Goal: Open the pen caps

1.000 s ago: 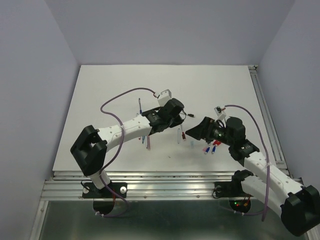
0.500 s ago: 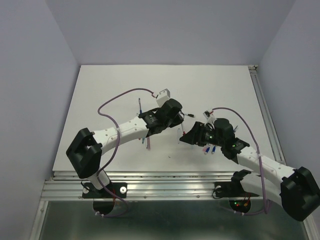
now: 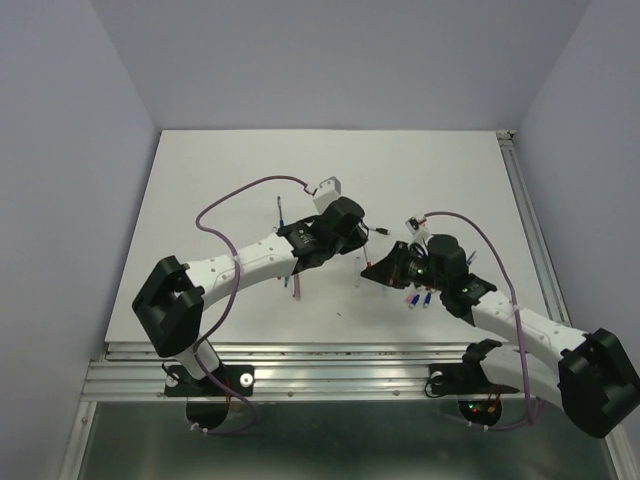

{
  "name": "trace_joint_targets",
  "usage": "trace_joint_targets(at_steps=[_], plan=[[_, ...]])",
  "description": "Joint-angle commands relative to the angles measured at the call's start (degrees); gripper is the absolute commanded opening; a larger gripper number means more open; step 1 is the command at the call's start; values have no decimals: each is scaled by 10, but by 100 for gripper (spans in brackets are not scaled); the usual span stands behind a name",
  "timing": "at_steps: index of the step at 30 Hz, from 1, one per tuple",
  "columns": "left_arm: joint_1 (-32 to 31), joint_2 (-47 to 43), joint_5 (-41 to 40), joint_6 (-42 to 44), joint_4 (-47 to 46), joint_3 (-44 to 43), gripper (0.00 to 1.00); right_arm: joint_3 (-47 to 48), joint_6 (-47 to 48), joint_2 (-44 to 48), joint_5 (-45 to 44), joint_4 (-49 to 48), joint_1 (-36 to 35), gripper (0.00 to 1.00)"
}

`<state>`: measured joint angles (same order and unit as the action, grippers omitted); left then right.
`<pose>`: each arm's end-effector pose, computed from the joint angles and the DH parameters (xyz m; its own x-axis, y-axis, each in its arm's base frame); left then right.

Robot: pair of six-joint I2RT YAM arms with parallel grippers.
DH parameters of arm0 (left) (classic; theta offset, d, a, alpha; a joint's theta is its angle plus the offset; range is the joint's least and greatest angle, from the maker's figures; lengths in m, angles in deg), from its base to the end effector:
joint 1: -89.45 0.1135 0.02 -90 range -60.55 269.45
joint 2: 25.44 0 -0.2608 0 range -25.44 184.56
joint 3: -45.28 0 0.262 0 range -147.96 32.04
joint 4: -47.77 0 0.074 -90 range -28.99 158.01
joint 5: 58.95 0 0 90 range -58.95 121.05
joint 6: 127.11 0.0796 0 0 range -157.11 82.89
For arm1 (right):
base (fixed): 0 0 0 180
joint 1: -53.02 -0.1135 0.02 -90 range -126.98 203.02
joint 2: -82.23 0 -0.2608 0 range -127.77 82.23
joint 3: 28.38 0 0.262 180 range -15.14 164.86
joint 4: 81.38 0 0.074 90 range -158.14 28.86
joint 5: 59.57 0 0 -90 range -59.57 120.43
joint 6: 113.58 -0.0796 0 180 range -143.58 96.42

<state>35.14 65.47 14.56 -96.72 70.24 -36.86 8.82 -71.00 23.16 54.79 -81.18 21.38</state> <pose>0.2585 -0.3211 0.2564 -0.7027 -0.4395 -0.5595 0.0614 0.7461 -0.6631 0.2083 0.1669 0.1846 -0.8079 0.2901 -0.5129 -0.3080 0.5342 0.7872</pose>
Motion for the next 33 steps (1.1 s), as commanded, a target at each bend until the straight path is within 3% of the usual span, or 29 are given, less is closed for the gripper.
trace_joint_targets(at_steps=[1, 6, 10, 19, 24, 28, 33], plan=[[-3, -12, -25, 10, -17, -10, 0, 28, -6, -3, 28, -46, -6, 1], [8, 20, -126, 13, -33, -33, 0, -1, -35, 10, 111, -76, -19, 1], [52, 58, -156, 25, -40, -70, 0, -37, -83, 41, 183, -109, -67, 1], [129, 109, -217, 59, -63, -162, 0, -107, -179, 127, 144, -111, -193, 1], [155, 111, -208, 68, -59, -164, 0, -113, -182, 133, 118, -110, -223, 1], [164, 67, -182, 85, -58, -117, 0, -78, -127, 126, 38, 0, -223, 1], [164, -3, -73, 137, -46, -36, 0, -38, -84, 112, -37, 76, -222, 1]])
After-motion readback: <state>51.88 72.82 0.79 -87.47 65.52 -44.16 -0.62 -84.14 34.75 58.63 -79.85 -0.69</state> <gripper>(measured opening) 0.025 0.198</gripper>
